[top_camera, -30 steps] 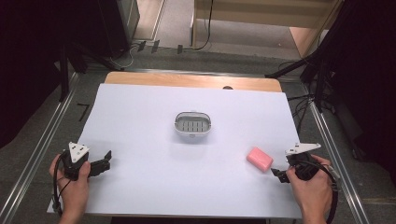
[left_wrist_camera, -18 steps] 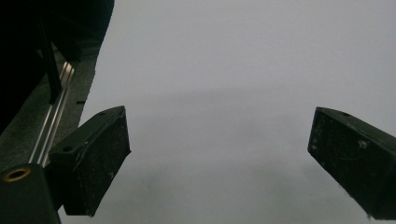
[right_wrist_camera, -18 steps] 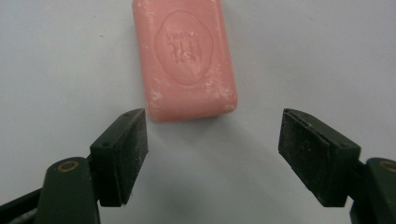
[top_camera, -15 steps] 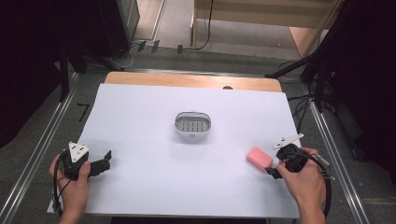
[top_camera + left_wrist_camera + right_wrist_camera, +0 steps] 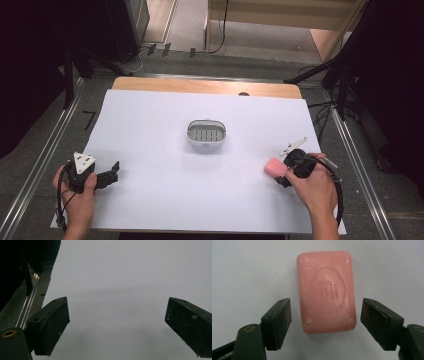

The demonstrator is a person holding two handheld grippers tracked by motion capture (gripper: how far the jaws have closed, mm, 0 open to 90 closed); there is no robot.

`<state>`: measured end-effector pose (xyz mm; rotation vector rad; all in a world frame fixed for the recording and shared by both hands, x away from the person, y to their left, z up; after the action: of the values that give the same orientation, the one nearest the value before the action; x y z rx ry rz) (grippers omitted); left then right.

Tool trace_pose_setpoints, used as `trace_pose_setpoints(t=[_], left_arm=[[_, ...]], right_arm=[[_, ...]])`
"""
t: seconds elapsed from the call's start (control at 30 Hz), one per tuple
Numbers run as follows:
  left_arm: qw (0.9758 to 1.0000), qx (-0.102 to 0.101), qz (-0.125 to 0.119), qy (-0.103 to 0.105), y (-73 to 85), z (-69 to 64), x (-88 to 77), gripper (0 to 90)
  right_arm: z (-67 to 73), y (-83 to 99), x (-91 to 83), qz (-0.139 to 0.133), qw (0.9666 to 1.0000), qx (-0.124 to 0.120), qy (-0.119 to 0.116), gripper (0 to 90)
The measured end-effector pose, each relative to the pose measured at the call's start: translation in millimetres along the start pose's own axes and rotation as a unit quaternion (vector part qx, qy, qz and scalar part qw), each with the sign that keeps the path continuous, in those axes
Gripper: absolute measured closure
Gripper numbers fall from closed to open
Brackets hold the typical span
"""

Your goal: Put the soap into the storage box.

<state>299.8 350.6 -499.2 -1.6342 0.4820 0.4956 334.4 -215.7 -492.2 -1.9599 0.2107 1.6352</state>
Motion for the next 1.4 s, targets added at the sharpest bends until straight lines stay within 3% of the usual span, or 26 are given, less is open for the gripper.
trace_pose_setpoints(t=[0.53,1.0,1.17,1.4], left_arm=[[1.0,-0.002,0.0,0.001,0.0,-0.1,0.1,6.0],[1.0,-0.002,0.001,0.003,0.0,-0.1,0.3,6.0],[1.0,-0.001,0.001,0.002,0.0,-0.1,0.2,6.0],[1.0,-0.002,0.001,0.002,0.0,-0.1,0.3,6.0]], right_arm=[[-3.8,-15.7,14.0,0.026,0.9994,-0.024,-0.006,35.1],[-5.5,-16.5,20.5,0.028,0.9994,-0.017,-0.014,38.5],[-4.4,-19.0,20.0,0.028,0.9987,-0.04,-0.016,38.7],[-4.7,-33.8,12.3,0.005,0.9976,-0.063,-0.026,38.7]])
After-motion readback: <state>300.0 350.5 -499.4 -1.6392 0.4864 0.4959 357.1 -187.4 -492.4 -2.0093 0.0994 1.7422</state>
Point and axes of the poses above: each handheld gripper's, and its own axes: x roughly forward along the jaws, y roughly out of its underside, z roughly to its left, the point moved 6 cm from there along x, roughly forward along the jaws, and after that the axes turned 15 degrees about -x, right-handed, at the moved point
